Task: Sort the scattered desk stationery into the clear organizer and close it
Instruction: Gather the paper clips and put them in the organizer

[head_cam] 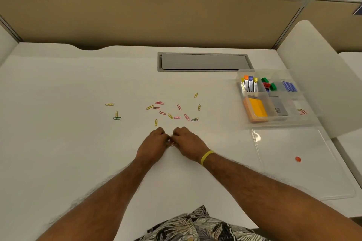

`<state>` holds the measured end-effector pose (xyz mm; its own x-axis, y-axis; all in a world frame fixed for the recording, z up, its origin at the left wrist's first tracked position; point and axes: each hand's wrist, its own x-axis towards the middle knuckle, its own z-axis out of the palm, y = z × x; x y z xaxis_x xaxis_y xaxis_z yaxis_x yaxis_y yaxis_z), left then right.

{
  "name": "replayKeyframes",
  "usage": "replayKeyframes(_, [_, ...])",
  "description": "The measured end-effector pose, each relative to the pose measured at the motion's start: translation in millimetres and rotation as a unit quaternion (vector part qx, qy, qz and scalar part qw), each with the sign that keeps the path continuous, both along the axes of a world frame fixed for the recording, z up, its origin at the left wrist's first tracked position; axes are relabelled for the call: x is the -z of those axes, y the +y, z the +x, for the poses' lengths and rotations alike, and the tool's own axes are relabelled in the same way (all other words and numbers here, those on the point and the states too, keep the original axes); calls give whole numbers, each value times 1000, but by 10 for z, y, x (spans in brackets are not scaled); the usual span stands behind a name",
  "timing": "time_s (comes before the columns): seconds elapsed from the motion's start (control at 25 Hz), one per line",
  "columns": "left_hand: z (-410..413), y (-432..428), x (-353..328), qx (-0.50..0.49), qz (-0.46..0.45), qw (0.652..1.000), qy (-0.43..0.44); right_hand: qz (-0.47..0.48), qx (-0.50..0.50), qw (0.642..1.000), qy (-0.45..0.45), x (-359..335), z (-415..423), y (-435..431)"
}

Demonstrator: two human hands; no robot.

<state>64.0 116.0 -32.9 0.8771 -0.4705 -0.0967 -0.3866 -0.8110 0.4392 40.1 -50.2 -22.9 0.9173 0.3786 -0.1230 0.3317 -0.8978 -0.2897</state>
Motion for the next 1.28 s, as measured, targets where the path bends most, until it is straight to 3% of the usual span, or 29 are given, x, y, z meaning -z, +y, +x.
replayKeyframes(0.44, [92,-45,-52,42,30,999,2,58,74,993,64,-84,145,9])
replayKeyframes(0.84, [112,-127,-230,104,26,994,-3,139,92,984,61,-231,16,-218])
replayKeyframes(1.28, [55,-695,-357,191,13,982,-1,236,189,948,101,-292,-292,-800])
